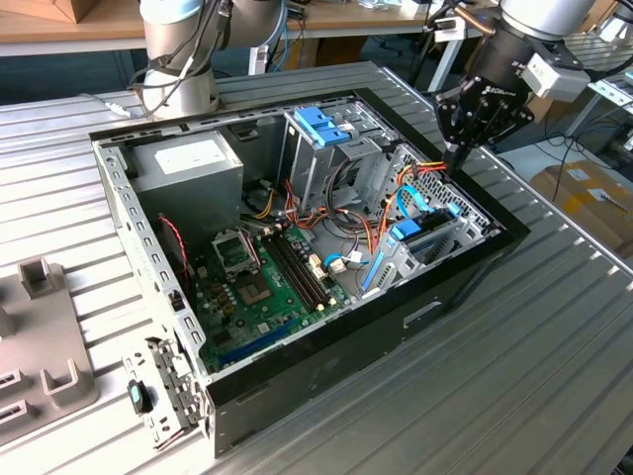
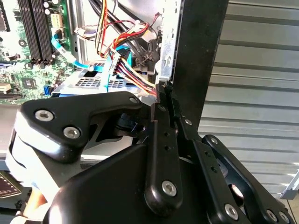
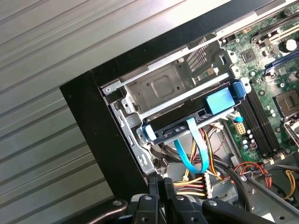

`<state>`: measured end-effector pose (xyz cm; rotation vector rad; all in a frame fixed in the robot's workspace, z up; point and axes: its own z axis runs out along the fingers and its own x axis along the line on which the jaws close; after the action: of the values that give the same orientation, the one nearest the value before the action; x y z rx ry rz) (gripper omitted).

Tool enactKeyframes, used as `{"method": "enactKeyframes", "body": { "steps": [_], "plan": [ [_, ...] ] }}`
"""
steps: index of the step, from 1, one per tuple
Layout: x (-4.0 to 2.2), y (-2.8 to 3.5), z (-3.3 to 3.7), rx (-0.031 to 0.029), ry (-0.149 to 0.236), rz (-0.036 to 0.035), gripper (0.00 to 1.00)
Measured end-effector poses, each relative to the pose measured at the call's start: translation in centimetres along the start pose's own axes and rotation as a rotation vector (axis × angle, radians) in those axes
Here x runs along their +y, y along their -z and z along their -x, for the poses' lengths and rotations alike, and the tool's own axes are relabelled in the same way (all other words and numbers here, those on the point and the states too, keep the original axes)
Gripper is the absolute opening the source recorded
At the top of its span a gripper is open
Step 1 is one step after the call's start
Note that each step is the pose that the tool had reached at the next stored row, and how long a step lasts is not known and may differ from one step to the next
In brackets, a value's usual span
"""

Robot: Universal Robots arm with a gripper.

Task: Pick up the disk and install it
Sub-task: 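Insert the second disk wire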

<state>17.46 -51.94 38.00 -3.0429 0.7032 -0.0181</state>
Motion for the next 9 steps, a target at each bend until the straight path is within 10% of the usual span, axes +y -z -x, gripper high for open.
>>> {"method": "enactKeyframes", "body": {
  "steps": [9],
  "plan": [
    [0.14,0.00,0.11,0.0000,0.000,0.0000,0.16]
  ]
}}
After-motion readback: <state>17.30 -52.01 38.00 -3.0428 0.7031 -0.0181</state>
